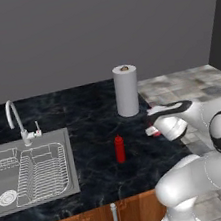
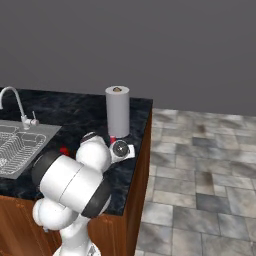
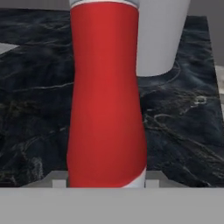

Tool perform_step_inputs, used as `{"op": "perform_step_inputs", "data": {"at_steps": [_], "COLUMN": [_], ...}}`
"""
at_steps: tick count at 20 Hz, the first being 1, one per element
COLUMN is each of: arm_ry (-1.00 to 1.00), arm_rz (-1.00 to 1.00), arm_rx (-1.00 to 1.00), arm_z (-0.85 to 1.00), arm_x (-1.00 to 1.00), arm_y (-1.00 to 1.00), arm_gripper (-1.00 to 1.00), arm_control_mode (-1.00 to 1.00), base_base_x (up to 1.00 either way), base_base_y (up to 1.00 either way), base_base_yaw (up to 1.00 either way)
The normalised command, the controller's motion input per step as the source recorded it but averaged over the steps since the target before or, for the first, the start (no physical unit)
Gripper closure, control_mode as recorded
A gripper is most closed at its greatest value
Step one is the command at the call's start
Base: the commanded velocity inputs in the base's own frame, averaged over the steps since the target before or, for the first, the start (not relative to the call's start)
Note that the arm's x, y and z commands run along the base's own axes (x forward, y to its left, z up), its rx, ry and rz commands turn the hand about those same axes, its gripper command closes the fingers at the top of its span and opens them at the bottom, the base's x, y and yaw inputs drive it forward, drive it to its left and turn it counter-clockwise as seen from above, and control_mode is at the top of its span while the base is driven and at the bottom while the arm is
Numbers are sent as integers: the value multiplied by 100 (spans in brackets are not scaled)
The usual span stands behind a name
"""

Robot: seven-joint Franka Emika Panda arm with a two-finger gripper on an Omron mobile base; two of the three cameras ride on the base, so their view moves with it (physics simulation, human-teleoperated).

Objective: Move the ketchup and ketchup from the cabinet to the dining counter.

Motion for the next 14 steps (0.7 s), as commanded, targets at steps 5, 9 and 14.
{"op": "perform_step_inputs", "data": {"at_steps": [5,9,14], "arm_ry": [0,-3,-3], "arm_rz": [12,13,11], "arm_rx": [7,5,4], "arm_z": [-6,-4,0], "arm_x": [0,0,0], "arm_y": [0,0,0], "arm_gripper": [100,100,100], "arm_control_mode": [-100,-100,-100], "base_base_x": [0,0,0], "base_base_y": [0,0,0], "base_base_yaw": [0,0,0]}}
